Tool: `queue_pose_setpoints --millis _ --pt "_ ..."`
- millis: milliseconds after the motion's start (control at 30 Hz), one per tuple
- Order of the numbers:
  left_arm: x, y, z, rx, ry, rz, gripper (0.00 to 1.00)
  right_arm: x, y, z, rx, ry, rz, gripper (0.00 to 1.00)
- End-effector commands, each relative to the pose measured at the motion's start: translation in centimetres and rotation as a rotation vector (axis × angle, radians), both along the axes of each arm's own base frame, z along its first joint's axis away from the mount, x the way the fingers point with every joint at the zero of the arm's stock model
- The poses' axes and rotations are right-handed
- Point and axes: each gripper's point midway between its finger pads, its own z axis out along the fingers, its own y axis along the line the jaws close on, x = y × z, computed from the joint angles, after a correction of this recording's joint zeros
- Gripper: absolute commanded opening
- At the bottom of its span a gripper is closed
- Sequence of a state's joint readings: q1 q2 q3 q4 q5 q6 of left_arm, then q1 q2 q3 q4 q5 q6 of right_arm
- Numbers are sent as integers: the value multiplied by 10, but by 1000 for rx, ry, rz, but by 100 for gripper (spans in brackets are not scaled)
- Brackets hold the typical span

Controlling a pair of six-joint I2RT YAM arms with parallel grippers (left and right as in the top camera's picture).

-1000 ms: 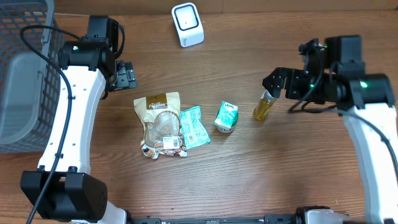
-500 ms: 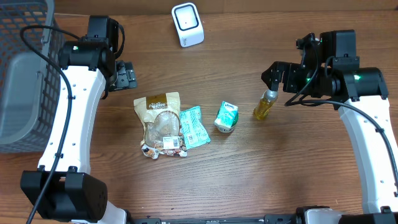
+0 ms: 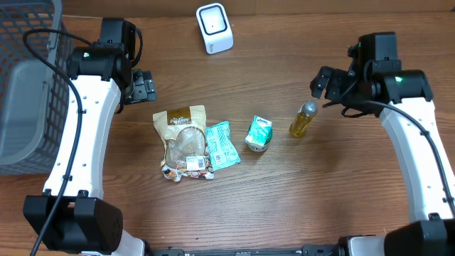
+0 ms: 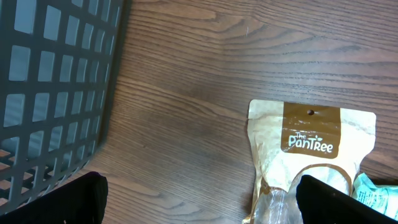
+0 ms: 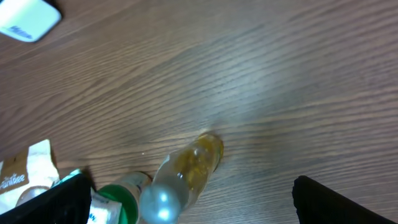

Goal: Scan the item barcode
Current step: 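Move the right gripper toward the Vim bottle from the right, then lower the right gripper around the Vim bottle neck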

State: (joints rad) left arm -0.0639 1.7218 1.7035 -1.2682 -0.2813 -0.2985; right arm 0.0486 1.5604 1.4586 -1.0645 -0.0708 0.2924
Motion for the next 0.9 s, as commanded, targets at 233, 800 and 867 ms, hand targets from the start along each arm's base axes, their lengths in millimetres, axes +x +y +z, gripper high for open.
queue_pose_setpoints --millis 233,800,867 --pt "3 4 3 14 -9 2 100 4 19 -34 56 116 -79 100" --pt "3 4 3 14 -9 2 100 -20 29 -79 69 225 -140 95" --pt "3 4 3 14 -9 2 100 -20 29 -79 69 225 -139 86"
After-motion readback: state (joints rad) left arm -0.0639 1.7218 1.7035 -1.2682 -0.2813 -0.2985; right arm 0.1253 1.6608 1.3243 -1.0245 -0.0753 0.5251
